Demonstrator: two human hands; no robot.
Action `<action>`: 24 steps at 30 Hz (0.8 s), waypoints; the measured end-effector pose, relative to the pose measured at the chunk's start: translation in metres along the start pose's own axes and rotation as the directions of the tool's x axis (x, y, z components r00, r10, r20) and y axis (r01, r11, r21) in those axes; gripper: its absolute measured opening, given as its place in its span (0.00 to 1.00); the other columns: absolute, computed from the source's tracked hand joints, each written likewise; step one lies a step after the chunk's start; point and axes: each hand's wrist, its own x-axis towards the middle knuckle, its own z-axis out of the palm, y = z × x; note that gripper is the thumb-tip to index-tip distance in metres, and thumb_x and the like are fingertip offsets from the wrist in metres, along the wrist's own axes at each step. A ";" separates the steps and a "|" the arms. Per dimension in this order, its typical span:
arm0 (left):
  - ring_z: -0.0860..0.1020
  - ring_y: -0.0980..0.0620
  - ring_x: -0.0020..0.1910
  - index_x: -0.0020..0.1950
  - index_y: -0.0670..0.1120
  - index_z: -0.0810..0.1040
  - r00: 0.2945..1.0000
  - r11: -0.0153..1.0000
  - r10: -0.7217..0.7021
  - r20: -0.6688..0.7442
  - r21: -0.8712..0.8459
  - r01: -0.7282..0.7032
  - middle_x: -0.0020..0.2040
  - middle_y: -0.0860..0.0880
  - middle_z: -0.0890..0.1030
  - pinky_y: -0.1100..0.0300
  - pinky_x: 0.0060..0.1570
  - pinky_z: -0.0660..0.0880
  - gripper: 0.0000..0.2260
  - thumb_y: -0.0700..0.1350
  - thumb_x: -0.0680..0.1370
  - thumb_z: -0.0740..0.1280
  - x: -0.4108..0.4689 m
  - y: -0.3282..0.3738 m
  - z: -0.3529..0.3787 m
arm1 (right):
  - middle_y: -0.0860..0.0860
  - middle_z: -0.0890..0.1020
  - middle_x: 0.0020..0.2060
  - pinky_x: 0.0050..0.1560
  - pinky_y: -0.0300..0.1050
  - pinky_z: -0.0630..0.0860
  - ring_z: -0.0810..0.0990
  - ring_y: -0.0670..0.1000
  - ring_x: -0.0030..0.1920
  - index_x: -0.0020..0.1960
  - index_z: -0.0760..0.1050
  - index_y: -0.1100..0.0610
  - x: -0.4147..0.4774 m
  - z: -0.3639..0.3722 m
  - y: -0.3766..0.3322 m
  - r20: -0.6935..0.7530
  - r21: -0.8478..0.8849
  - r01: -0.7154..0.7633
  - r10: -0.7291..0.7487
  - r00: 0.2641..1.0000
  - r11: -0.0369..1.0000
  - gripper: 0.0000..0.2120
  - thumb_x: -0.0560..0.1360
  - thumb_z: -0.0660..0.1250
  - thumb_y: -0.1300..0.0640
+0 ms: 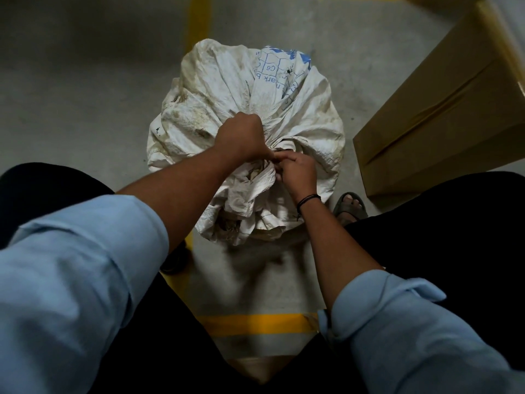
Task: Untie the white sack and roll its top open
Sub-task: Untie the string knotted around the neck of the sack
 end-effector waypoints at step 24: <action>0.82 0.49 0.39 0.37 0.49 0.85 0.999 0.998 0.035 -0.036 -0.045 -0.037 0.32 0.50 0.83 0.59 0.41 0.75 0.16 0.60 0.64 0.79 -0.003 -0.022 0.008 | 0.58 0.76 0.55 0.58 0.43 0.77 0.74 0.38 0.44 0.52 0.80 0.52 -0.007 0.008 0.014 0.103 -0.426 0.227 -0.202 0.974 0.876 0.24 0.68 0.57 0.74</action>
